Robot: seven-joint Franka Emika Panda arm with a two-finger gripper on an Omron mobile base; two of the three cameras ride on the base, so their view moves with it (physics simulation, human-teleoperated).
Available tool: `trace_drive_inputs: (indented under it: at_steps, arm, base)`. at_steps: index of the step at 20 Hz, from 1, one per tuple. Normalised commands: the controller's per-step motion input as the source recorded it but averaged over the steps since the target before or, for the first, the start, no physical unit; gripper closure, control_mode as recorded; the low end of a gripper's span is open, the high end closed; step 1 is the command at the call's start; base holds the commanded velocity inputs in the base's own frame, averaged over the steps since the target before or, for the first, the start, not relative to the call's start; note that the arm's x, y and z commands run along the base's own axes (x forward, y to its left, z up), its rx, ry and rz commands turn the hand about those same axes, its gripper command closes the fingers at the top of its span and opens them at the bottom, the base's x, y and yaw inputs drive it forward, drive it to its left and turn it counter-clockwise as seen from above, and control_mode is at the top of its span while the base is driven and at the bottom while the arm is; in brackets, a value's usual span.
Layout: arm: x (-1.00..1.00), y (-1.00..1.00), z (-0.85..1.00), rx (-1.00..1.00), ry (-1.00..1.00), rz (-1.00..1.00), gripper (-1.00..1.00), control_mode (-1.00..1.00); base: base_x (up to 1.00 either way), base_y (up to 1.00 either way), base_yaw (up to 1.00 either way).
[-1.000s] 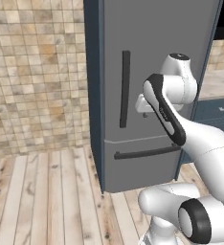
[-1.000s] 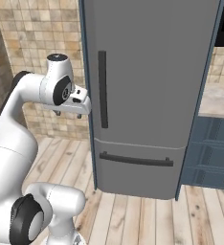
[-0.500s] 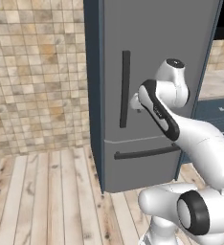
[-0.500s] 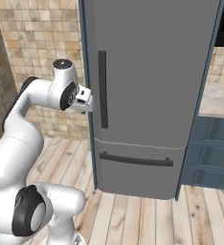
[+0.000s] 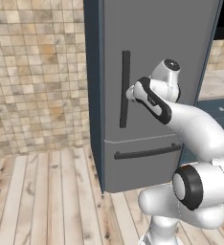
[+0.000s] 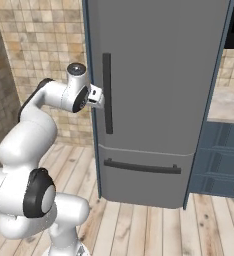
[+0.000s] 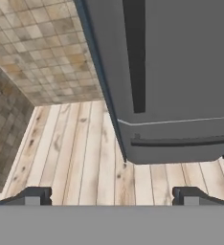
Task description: Retrieve the sausage and cheese from the fridge and place them on the cutting board on the counter.
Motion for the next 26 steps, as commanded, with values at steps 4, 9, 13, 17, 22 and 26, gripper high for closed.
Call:
trace_drive_inputs:
  at_steps: [4, 9, 13, 17, 22, 26]
  arm:
    - [0.23, 0.00, 0.23, 0.00, -0.10, -0.04, -1.00, -1.00]
    - [0.09, 0.00, 0.05, 0.00, -0.06, -0.04, -1.00, -1.00]
    - [0.33, 0.00, 0.00, 0.00, -0.06, -0.01, -1.00, -1.00]
    - [0.53, 0.00, 0.00, 0.00, -0.06, 0.00, -1.00, -1.00]
    - [0.58, 0.00, 0.00, 0.00, -0.03, 0.00, -1.00, -1.00]
    - [0.45, 0.00, 0.00, 0.00, 0.00, -0.01, -1.00, -1.00]
  base:
    - [0.00, 0.00, 0.00]
    - [0.00, 0.00, 0.00]
    - [0.00, 0.00, 0.00]
    - [0.00, 0.00, 0.00]
    - [0.00, 0.00, 0.00]
    - [0.00, 0.00, 0.00]
